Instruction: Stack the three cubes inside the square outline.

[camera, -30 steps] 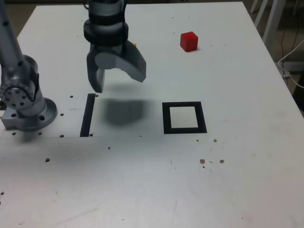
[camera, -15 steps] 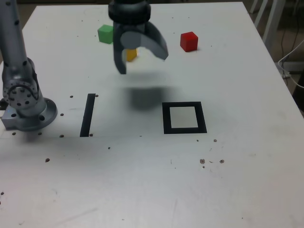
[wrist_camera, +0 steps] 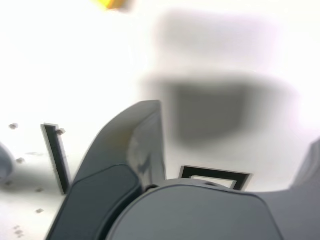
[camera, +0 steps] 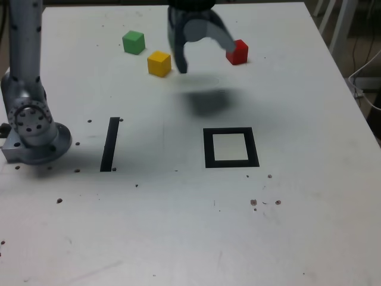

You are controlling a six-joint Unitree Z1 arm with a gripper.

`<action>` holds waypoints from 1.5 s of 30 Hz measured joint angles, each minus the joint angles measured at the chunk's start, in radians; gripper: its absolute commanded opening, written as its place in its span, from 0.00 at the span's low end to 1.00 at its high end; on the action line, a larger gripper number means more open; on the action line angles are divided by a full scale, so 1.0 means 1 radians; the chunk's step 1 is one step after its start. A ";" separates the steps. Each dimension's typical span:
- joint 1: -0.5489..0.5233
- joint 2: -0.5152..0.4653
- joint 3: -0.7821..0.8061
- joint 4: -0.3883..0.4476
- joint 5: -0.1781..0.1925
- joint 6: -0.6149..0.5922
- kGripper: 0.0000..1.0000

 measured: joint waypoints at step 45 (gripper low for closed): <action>0.150 0.458 -0.663 0.236 -0.049 0.086 0.98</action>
